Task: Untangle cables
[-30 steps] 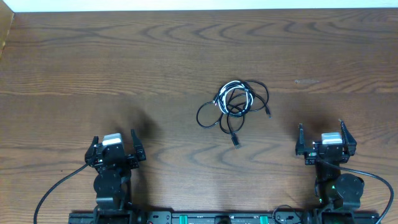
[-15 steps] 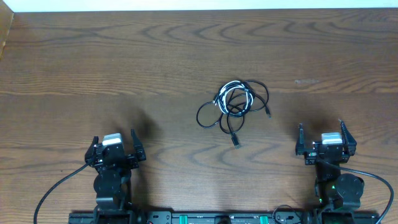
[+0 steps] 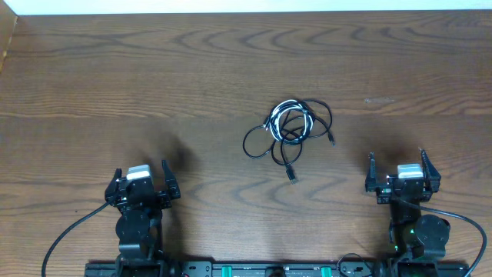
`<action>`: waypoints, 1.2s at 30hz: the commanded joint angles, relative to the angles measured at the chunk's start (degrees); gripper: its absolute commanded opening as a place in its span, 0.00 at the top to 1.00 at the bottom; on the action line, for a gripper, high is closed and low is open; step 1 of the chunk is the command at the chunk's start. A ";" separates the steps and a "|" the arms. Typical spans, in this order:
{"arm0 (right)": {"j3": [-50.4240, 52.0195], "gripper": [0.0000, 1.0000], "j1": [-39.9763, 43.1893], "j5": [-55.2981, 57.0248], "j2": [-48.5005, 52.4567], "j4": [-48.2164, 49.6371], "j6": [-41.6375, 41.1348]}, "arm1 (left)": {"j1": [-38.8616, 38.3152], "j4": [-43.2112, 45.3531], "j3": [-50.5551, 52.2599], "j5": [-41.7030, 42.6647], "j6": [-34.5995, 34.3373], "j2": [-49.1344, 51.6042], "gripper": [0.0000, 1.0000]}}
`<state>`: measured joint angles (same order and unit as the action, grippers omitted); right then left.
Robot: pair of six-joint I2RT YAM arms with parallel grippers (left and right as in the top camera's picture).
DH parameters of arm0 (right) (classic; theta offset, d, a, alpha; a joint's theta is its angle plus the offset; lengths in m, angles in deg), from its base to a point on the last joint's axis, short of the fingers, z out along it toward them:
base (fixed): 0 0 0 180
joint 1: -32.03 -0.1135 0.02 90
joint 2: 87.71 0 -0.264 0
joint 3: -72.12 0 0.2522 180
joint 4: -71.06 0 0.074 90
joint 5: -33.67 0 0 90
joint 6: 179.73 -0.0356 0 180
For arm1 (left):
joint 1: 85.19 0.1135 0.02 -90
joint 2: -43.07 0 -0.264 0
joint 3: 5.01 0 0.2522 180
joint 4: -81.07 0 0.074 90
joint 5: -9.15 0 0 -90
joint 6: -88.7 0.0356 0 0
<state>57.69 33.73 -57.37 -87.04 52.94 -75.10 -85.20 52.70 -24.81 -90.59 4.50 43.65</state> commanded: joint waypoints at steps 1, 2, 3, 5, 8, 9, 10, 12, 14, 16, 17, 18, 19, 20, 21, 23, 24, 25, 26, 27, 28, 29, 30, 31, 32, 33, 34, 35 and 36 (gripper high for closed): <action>0.35 0.01 0.35 0.46 -0.24 0.11 0.66 | 0.33 -0.72 1.33 0.09 -0.68 -0.24 0.01; 0.35 0.01 0.35 0.46 -0.24 0.11 0.66 | 0.33 -0.70 1.33 0.09 -0.68 -0.24 0.01; 0.35 0.01 0.35 0.44 -0.24 0.09 0.66 | 0.33 -0.70 1.33 0.09 -0.68 -0.24 0.01; 0.35 0.01 0.35 0.46 -0.24 0.09 0.66 | 0.33 0.22 1.33 0.07 -0.02 -0.24 0.01; 0.35 0.01 0.35 0.46 -0.24 0.11 0.66 | 0.31 0.92 1.33 0.20 -0.52 -0.24 0.01; 0.35 0.01 0.35 0.46 -0.24 0.09 0.66 | 0.33 0.90 1.33 0.17 -0.50 -0.24 0.01; 0.35 0.01 0.37 0.44 -0.24 0.11 0.63 | 0.33 0.74 1.33 0.07 -0.46 -0.24 0.01; 0.35 0.01 0.35 0.46 -0.22 0.11 0.66 | 0.33 1.14 1.33 0.09 -0.48 -0.24 0.01; 0.35 0.01 0.35 0.46 -0.22 0.11 0.63 | 0.31 4.09 1.33 0.22 -0.52 -0.24 0.01; 0.35 0.01 0.35 0.46 -0.22 0.13 0.68 | 0.33 6.78 1.33 1.95 -0.52 -0.24 0.01; 0.35 0.01 0.37 0.55 -0.22 0.42 0.74 | 0.31 7.72 1.33 3.17 -0.50 -0.24 0.01; 0.35 0.01 0.35 0.48 -0.22 1.22 0.68 | 0.31 7.63 1.33 3.48 -0.48 -0.24 0.01; 0.35 0.01 0.35 0.42 -0.22 1.57 0.61 | 0.33 7.26 1.33 3.48 -0.48 -0.24 0.01; 0.35 0.01 0.35 0.39 -0.22 1.70 0.63 | 0.33 6.62 1.33 3.48 -0.50 -0.24 0.01; 0.35 0.01 0.35 0.42 -0.22 1.29 0.63 | 0.33 6.34 1.33 3.54 -0.50 -0.24 0.01; 0.35 0.01 0.37 0.90 -0.22 0.13 0.70 | 0.33 8.61 1.33 3.54 -0.48 -0.24 0.01; 0.35 0.01 0.37 1.46 -0.22 0.13 0.68 | 0.33 10.88 1.33 3.54 -0.48 -0.24 0.01; 0.35 0.01 0.37 1.92 -0.22 0.28 0.66 | 0.31 13.35 1.33 3.52 -0.48 -0.24 0.01; 0.35 0.01 0.35 2.38 -0.22 0.83 0.63 | 0.33 16.85 1.33 3.43 -0.48 -0.24 0.01; 0.35 0.01 0.35 2.36 -0.22 2.69 0.61 | 0.33 20.06 1.33 3.26 -0.52 -0.24 0.01; 0.35 0.01 0.35 2.29 -0.22 4.98 0.04 | 0.33 23.78 1.31 3.32 -1.07 -0.24 0.01; 0.35 0.01 0.35 2.12 -0.22 7.48 -1.27 | 0.31 26.80 1.31 3.32 -2.73 -0.24 0.01; 0.35 0.01 0.35 1.73 -0.22 9.88 -2.78 | 0.33 30.21 1.31 3.34 -5.16 -0.24 0.01; 0.35 0.01 0.35 1.14 -0.22 12.24 -3.91 | 0.31 33.09 1.31 3.41 -7.21 -0.24 0.01; 0.35 0.01 0.35 -0.81 -0.22 15.13 -4.61 | 0.33 36.24 1.07 5.01 -9.20 -0.24 0.01; 0.35 0.01 0.35 -2.10 -0.22 16.52 -4.57 | 0.33 37.22 0.70 6.69 -9.84 -0.24 0.01; 0.35 0.01 0.35 -4.59 -0.22 19.52 -4.48 | 0.33 37.94 -0.28 9.66 -10.64 -0.22 0.01; 0.35 0.01 0.35 -5.81 -0.22 22.36 -4.44 | 0.33 37.99 -1.31 12.17 -10.95 -0.11 0.01; 0.35 0.01 0.35 -5.95 -0.22 25.55 -4.50 | 0.31 37.48 -3.08 16.22 -10.88 0.31 0.01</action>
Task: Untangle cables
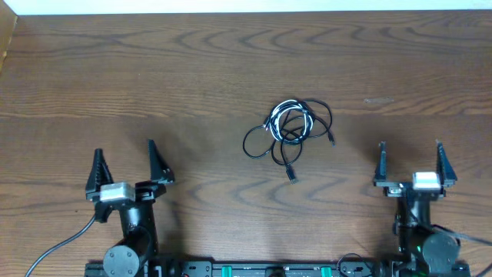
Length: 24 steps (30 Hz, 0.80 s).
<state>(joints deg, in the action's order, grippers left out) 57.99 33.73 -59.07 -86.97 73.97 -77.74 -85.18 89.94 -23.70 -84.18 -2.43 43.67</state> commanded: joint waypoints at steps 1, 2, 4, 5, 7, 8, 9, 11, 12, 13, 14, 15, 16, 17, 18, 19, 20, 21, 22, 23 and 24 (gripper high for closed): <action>0.04 0.01 0.35 -4.28 -0.28 8.17 -1.90 | 0.31 -1.27 -6.08 12.52 -3.93 0.90 0.01; 0.02 0.01 0.35 -4.28 -0.28 12.26 -2.03 | 0.31 -3.58 -8.48 13.49 -3.93 1.92 0.01; -0.55 0.01 0.35 -4.07 -0.24 19.10 -3.43 | 0.31 -9.14 -14.56 12.63 -3.87 5.22 0.01; -1.49 0.01 0.35 -4.09 -0.24 20.59 -3.45 | 0.31 -10.99 -17.40 12.55 -3.87 7.23 0.01; -4.17 0.01 0.35 -4.13 -0.20 19.61 -3.82 | 0.31 -14.23 -24.70 13.22 -3.87 13.49 0.01; -6.05 0.01 0.35 -4.68 -0.11 18.27 -3.80 | 0.31 -15.34 -28.30 13.29 -3.87 16.98 0.01; -7.56 0.01 0.35 -5.60 0.00 17.35 -3.80 | 0.31 -16.09 -30.62 13.29 -3.87 19.26 0.01; -10.36 0.01 0.35 -7.17 0.39 16.52 -3.80 | 0.31 -18.47 -37.20 13.70 -3.89 25.55 0.01; -12.22 0.01 0.35 -7.32 0.92 16.57 -3.80 | 0.31 -19.87 -40.81 14.75 -3.89 28.81 0.01; -13.53 0.01 0.35 -7.30 1.49 16.55 -3.80 | 0.28 -20.81 -43.17 15.26 -3.91 30.91 0.01; -15.21 0.01 0.35 -7.32 2.43 16.55 -3.80 | 0.31 -22.16 -46.56 16.90 -3.91 33.77 0.01; -16.46 0.01 0.35 -7.37 3.28 16.55 -3.80 | 0.28 -22.93 -48.74 18.23 -3.91 35.60 0.01; -17.94 0.01 0.35 -7.56 4.39 16.55 -3.80 | 0.31 -23.58 -50.77 19.74 -3.91 37.20 0.01; -20.26 0.01 0.35 -8.26 6.25 16.57 -3.78 | 0.28 -24.41 -53.33 21.20 -3.93 39.12 0.01; -21.24 0.01 0.35 -8.52 7.06 16.59 -3.82 | 0.28 -24.70 -54.40 21.86 -3.93 39.85 0.01; -23.98 0.01 0.35 -9.57 9.44 16.59 -3.80 | 0.31 -25.00 -56.02 22.40 -3.93 40.81 0.01; -25.57 0.01 0.35 -9.90 10.93 16.74 -3.80 | 0.28 -25.00 -56.96 22.40 -3.93 41.24 0.01; -28.09 0.01 0.35 -10.19 13.38 17.38 -3.82 | 0.31 -24.96 -57.66 22.38 -3.91 41.33 0.01; -30.14 0.01 0.35 -10.91 15.43 18.25 -3.82 | 0.28 -24.87 -58.05 22.40 -3.91 41.22 0.01; -32.57 0.01 0.35 -11.61 17.94 19.47 -3.85 | 0.28 -24.74 -58.23 22.40 -3.91 41.00 0.01; -34.67 0.01 0.35 -12.59 20.04 20.59 -3.82 | 0.31 -24.57 -58.31 22.38 -3.91 40.48 0.02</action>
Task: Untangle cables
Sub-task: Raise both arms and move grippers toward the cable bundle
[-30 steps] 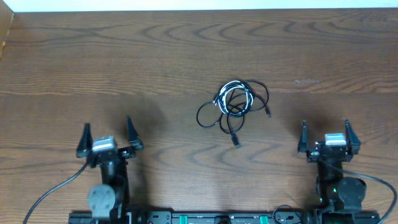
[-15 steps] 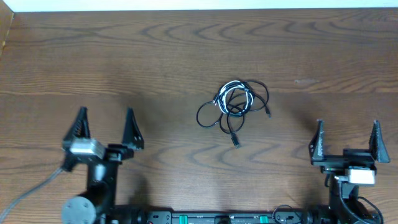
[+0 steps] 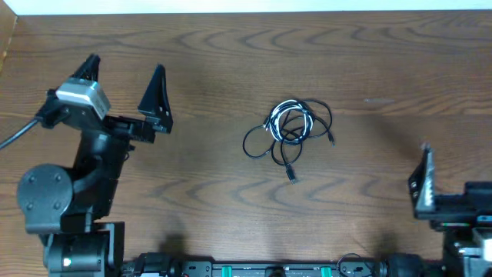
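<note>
A small tangle of cables (image 3: pixel 288 128) lies flat on the wooden table (image 3: pixel 231 54), right of centre. It holds a black-and-white cable (image 3: pixel 293 115) looped through thin black cable, with a black loop (image 3: pixel 256 144) at its left and a plug end (image 3: pixel 292 175) trailing toward the front. My left gripper (image 3: pixel 124 77) is raised at the left, open and empty, well apart from the tangle. At the lower right edge my right gripper (image 3: pixel 459 178) is partly cut off. One finger (image 3: pixel 422 178) shows, set wide of the body, with nothing held.
A pale wall strip (image 3: pixel 246 6) runs along the table's far edge. The arm bases and a rail (image 3: pixel 254 269) line the front edge. A black lead (image 3: pixel 15 137) runs off the left arm.
The left arm has risen and moved toward the far left, still open. The right gripper has moved right and nearer the camera, now half out of frame. The cables have not moved.
Both grippers rested low at the front edge, fingers open. Then both stood a little higher with fingers spread wider. Now the left is raised over the left of the table and the right sits at the lower right edge. The tangle lay untouched throughout.
</note>
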`<action>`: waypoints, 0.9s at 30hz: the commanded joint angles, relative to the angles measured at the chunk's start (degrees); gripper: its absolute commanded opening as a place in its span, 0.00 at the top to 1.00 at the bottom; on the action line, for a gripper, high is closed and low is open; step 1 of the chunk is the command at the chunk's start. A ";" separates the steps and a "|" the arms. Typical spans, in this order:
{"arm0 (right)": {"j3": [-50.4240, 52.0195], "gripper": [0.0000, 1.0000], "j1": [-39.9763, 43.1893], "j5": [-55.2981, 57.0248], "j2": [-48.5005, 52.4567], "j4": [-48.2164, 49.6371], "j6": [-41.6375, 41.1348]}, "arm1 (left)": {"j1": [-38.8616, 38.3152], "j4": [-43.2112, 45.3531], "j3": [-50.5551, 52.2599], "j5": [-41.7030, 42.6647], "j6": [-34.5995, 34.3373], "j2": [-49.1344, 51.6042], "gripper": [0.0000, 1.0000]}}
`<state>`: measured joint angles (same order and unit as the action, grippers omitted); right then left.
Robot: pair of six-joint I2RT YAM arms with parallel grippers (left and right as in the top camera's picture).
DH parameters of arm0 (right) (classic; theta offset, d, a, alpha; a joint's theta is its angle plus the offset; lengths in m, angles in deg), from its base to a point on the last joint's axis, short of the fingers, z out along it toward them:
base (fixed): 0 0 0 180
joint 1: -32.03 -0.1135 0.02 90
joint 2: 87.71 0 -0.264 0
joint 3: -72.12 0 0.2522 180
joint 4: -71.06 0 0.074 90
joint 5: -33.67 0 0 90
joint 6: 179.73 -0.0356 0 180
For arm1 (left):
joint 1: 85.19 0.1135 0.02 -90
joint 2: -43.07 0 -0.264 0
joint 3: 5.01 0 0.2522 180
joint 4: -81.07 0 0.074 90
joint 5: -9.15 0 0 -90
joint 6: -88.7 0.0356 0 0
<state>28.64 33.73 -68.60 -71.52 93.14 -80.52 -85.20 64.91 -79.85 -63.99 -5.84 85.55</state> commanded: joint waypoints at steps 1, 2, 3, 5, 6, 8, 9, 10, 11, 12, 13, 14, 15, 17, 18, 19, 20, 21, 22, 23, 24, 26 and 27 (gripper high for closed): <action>-9.20 0.01 0.35 -5.51 8.33 3.08 -1.05 | 0.31 0.81 -2.16 2.21 -0.50 -2.21 0.01; -11.34 0.01 0.35 -7.61 10.40 4.07 -1.05 | 0.31 0.92 -2.16 2.21 -0.50 -2.95 0.01; -12.87 0.01 0.35 -10.08 12.02 5.01 -1.05 | 0.33 0.63 -2.16 2.21 -0.50 -3.67 0.01; -15.41 0.01 0.35 -19.78 15.67 8.22 -1.05 | 0.31 0.02 -2.16 2.27 -0.55 -6.01 0.01; -15.61 0.01 0.35 -23.63 16.41 9.53 -1.05 | 0.31 0.39 -2.16 3.41 -0.59 -6.64 0.01; -15.61 0.01 0.35 -37.00 18.25 14.58 -1.01 | 0.31 2.89 -2.16 9.51 -0.52 -8.11 0.02; -15.61 0.01 0.35 -40.87 18.84 16.94 -1.03 | 0.31 4.50 -2.16 10.80 -0.52 -8.55 0.02; -15.61 0.01 0.35 -46.31 19.61 20.83 -1.03 | 0.33 6.95 -2.16 11.21 -0.52 -9.31 0.02; -15.61 0.01 0.35 -47.71 19.85 22.40 -1.05 | 0.33 7.78 -2.16 11.19 -0.50 -9.73 0.02; -15.61 0.01 0.35 -47.76 20.00 23.21 -1.18 | 0.33 8.15 -2.16 11.13 -0.50 -9.97 0.02; -15.61 0.01 0.33 -45.59 20.09 23.32 -2.56 | 0.33 8.31 -2.16 11.04 -0.50 -10.14 0.02; -15.61 0.01 0.28 -40.48 20.13 22.95 -7.85 | 0.33 8.31 -2.16 11.04 -0.50 -10.19 0.02; -15.61 0.01 0.28 -34.84 20.22 21.90 -13.44 | 0.33 8.24 -2.16 11.04 -0.50 -10.19 0.02; -15.61 0.01 0.28 -23.37 20.22 17.40 -22.16 | 0.33 7.91 -2.16 11.02 -0.52 -10.19 0.02; -15.61 0.01 0.28 -17.18 20.22 13.73 -25.97 | 0.33 7.85 -2.16 11.04 -0.52 -10.19 0.02; -15.61 0.01 0.28 -12.31 20.22 10.86 -28.52 | 0.33 7.85 -2.16 11.04 -0.55 -10.19 0.02; -15.61 0.01 0.28 -7.85 20.22 8.02 -31.43 | 0.31 7.85 -2.16 11.04 -0.74 -10.19 0.02; -15.61 0.01 0.28 -5.27 20.20 5.64 -33.83 | 0.31 7.85 -2.16 11.06 -0.76 -10.19 0.02; -15.63 0.01 0.28 -3.69 20.20 3.96 -35.34 | 0.31 7.85 -2.16 11.06 -0.76 -10.19 0.02; -15.61 0.01 0.28 -2.67 20.20 2.49 -37.11 | 0.33 7.85 -2.16 11.06 -0.76 -10.19 0.02; -15.63 0.01 0.28 -2.64 20.20 1.75 -38.07 | 0.33 7.85 -2.16 11.08 -0.76 -10.19 0.02; -15.61 0.01 0.24 -2.86 20.22 2.03 -40.92 | 0.31 7.87 -2.16 11.06 -0.76 -10.19 0.02; -15.61 0.01 0.13 -3.34 20.20 5.68 -46.95 | 0.31 7.87 -2.16 11.08 -0.76 -10.19 0.02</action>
<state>13.60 33.95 -76.12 -50.84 94.86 -115.20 -85.20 72.45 -81.03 -53.91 -6.01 75.47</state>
